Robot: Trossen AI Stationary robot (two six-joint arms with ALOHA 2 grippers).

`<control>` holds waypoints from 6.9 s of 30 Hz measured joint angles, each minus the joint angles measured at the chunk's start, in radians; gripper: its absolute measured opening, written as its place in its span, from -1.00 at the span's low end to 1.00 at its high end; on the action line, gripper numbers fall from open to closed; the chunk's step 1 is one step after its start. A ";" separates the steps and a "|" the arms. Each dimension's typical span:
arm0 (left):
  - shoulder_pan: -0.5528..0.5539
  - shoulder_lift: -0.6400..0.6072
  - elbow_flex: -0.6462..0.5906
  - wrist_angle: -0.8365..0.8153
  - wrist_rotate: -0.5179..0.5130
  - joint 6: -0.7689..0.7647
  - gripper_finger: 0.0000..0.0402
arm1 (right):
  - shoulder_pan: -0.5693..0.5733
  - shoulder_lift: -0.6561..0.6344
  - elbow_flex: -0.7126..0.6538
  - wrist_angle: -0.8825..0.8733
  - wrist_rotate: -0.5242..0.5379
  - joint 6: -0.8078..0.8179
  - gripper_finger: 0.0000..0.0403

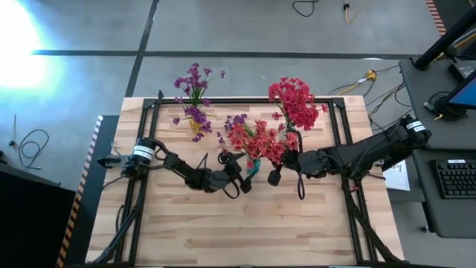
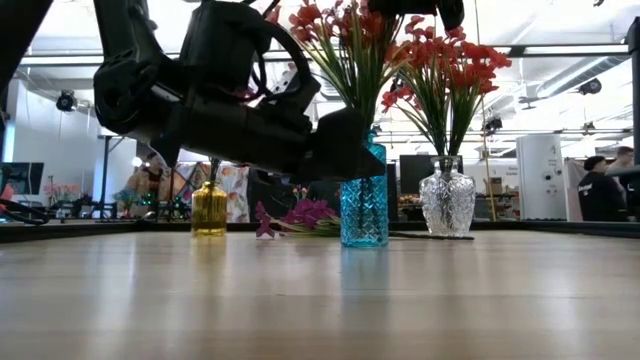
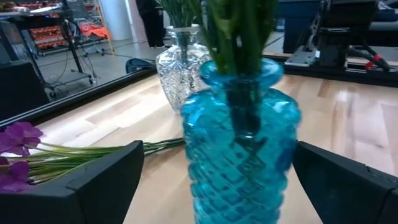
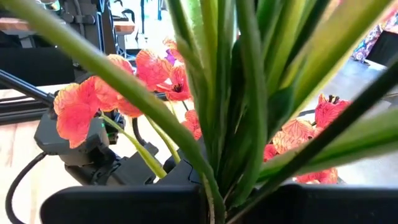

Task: Sort flowers into vase by color
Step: Put the orange flowers into the blue vase

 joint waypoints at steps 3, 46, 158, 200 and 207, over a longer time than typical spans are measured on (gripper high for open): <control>0.007 0.000 0.000 0.000 0.001 -0.001 0.94 | 0.000 0.000 -0.001 0.000 0.000 0.004 -0.94; 0.026 0.179 0.138 0.048 0.034 -0.030 0.33 | -0.002 0.000 -0.008 -0.029 -0.001 -0.004 -0.94; -0.151 0.068 0.032 0.018 -0.332 -0.026 0.77 | -0.026 0.124 -0.005 -0.088 -0.004 0.112 -0.94; -0.151 0.068 0.020 0.016 -0.359 -0.021 0.77 | -0.008 0.125 -0.008 -0.052 -0.003 0.093 -0.29; -0.151 0.068 0.020 0.016 -0.359 -0.021 0.77 | 0.003 0.100 -0.008 -0.056 -0.002 0.101 -0.10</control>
